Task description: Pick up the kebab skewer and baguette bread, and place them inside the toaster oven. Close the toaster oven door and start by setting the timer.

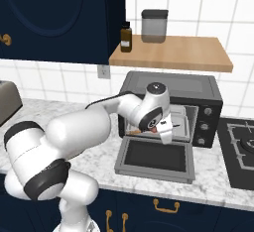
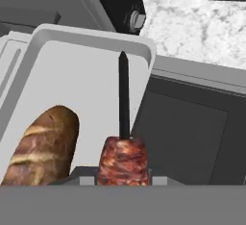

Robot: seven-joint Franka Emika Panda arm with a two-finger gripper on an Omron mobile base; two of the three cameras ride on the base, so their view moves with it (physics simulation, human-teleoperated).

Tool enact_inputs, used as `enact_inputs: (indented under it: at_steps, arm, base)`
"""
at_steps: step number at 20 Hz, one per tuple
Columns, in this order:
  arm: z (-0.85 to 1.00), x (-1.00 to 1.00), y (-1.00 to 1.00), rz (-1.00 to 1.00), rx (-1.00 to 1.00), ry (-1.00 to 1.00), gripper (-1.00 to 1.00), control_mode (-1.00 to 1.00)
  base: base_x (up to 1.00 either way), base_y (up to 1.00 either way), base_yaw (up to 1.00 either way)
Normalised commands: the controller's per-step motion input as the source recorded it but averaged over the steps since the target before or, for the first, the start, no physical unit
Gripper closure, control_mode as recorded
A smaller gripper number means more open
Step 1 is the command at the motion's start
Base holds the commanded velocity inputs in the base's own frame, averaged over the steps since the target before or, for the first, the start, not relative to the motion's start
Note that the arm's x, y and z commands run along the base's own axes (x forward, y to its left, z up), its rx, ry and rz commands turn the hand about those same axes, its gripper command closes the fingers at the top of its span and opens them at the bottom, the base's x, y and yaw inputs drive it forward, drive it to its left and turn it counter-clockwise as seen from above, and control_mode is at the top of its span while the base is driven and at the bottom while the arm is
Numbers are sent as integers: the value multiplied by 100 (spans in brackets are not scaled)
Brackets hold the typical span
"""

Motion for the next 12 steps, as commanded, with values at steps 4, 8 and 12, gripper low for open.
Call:
enact_inputs:
  at_steps: [4,8,12]
  arm:
    - [0,8,-48,-5,3,-8,100,-100]
    - [0,18,-34,0,2,-6,100,-100]
    - [0,29,-8,0,4,-15,100,-100]
  base:
    - [0,0,0]
    - [0,0,0]
    - [0,0,0]
